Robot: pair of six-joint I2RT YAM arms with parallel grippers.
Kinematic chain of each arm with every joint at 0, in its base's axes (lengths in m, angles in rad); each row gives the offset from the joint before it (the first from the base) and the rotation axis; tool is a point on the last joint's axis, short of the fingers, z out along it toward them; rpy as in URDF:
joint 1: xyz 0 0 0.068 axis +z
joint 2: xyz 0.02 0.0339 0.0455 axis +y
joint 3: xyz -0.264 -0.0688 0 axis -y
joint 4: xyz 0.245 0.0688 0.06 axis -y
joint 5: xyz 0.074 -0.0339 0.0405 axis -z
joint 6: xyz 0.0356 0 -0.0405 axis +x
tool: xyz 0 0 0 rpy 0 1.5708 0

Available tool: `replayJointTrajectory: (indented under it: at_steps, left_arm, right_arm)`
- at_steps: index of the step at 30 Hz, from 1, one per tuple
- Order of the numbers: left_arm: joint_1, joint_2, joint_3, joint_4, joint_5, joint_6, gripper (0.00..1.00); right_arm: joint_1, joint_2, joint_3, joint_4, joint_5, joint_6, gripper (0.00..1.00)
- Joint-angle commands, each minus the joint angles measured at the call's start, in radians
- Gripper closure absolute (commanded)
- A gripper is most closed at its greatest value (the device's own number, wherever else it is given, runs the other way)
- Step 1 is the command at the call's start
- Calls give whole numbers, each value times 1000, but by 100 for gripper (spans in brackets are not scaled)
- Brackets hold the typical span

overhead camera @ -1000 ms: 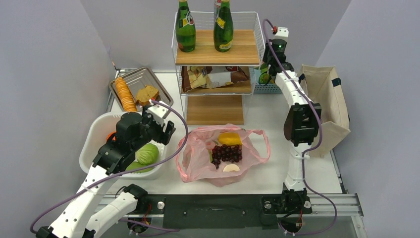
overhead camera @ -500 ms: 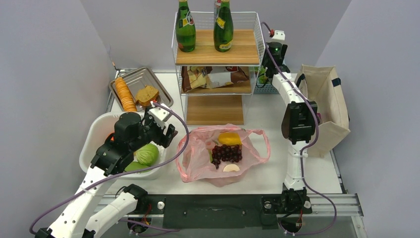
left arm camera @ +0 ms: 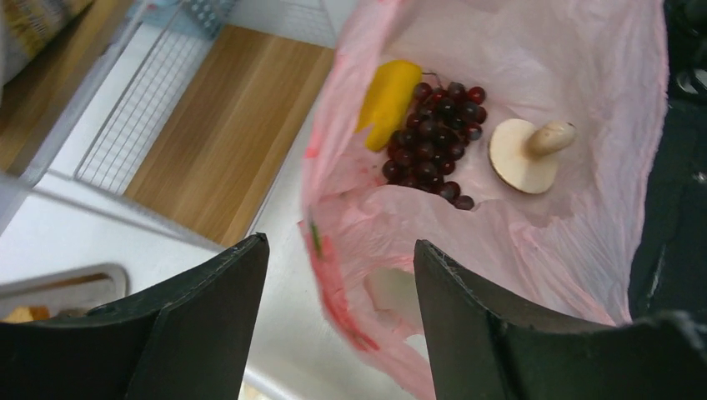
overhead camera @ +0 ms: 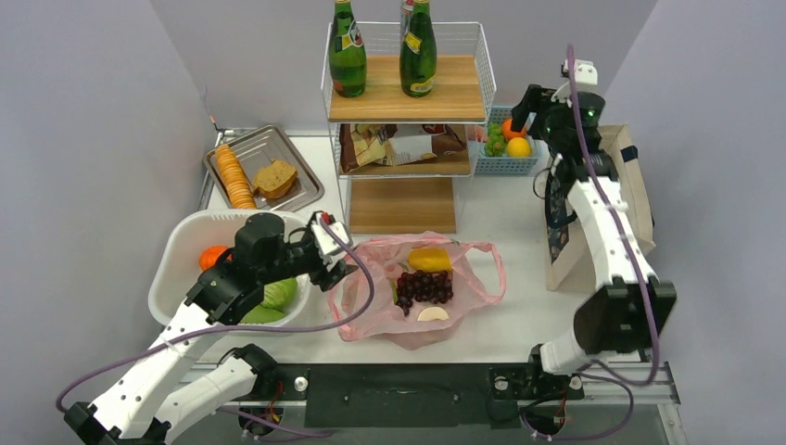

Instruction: Untie the knot of the grocery bags and take out the mixed food

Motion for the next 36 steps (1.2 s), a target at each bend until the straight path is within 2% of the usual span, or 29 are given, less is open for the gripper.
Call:
replayJointTrajectory:
  at_steps: [1, 4, 7, 8, 11, 13, 16, 18, 20, 24, 28, 31, 34, 36]
  left_arm:
    - [-128, 12, -24, 71, -103, 82, 38]
    - [-146, 5, -45, 90, -201, 15, 36]
    - [-114, -16, -40, 84, -339, -124, 32]
    - [-94, -21, -28, 74, -336, -152, 31]
    - [38, -45, -8, 7, -208, -276, 30]
    - [73, -46, -15, -12, -170, -363, 29]
    - [80, -22, -38, 2, -104, -463, 30]
    - [80, 11, -63, 29, -31, -523, 30]
    - [83, 39, -87, 37, -7, -557, 36]
    - [91, 14, -107, 51, 51, -555, 73]
    - [91, -16, -94, 37, 67, -550, 89]
    - [92, -30, -100, 38, 55, -549, 99]
    - [92, -32, -95, 41, 49, -549, 100]
    - [92, -33, -88, 38, 50, -539, 100]
  right_arm:
    - [39, -299, -119, -165, -331, -128, 27]
    - [105, -471, -199, -334, -377, -294, 27]
    - [268, -652, -241, -479, -380, -444, 27]
    - [311, -679, -261, -493, -374, -459, 28]
    - [564, -743, -296, -528, -262, -496, 31]
    - [704, -736, -333, -532, -189, -530, 36]
    - [779, -712, -387, -504, -178, -566, 42]
    - [873, -677, -417, -509, -132, -641, 47]
    - [948, -641, -457, -499, -68, -721, 52]
    - [1032, -564, -534, -439, 62, -793, 59]
    - [1047, -496, -598, -400, 141, -828, 60]
    - [1047, -473, -653, -386, 132, -868, 52]
    - [1036, -428, -682, -356, 115, -888, 41]
    - [1006, -392, -682, -337, 69, -891, 40]
